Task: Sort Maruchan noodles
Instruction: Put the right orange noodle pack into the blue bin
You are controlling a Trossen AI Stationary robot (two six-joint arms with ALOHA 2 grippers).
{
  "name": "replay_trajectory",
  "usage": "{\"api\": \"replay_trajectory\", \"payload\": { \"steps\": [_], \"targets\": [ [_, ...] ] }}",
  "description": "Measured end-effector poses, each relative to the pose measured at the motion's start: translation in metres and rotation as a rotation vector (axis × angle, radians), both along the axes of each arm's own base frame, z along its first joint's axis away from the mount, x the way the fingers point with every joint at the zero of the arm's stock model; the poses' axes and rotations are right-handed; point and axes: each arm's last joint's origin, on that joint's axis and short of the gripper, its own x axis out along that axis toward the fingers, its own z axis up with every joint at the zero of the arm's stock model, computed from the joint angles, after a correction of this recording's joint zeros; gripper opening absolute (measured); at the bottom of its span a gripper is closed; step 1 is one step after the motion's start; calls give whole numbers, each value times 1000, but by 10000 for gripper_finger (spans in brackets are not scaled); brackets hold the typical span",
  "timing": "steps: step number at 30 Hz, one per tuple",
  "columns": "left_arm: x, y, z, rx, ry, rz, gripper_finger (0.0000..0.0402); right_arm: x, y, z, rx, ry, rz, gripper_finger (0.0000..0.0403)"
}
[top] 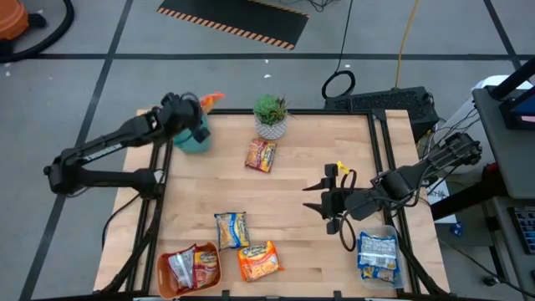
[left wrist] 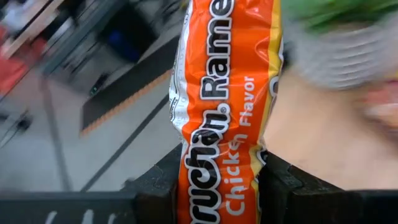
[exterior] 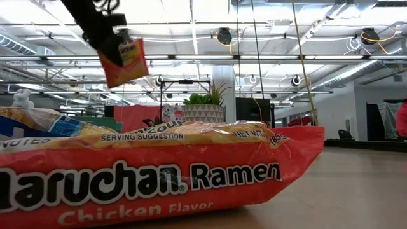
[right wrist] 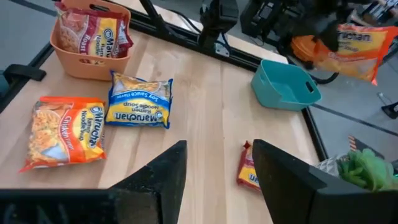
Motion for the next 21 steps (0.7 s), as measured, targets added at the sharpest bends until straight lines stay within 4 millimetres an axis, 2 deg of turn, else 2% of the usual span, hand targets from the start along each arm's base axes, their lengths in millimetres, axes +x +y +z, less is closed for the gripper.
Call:
{"api": "replay_trajectory", "payload": {
  "steps": [4,7,17,21],
  "targets": [
    [-8,28,-10,-23,89,111,132,-2,0,-2,9,25,-8,176],
    [-12,43,-20,-66,173,119,132,-4,0,-5,22,48,-24,176],
    [-16,85,-58,-209,388,182,132,-5,-1,-8,-17,84,-13,176],
    [-21,92,-74,-299,501,174,132,-5,-2,-7,-60,87,7,176]
  ]
}}
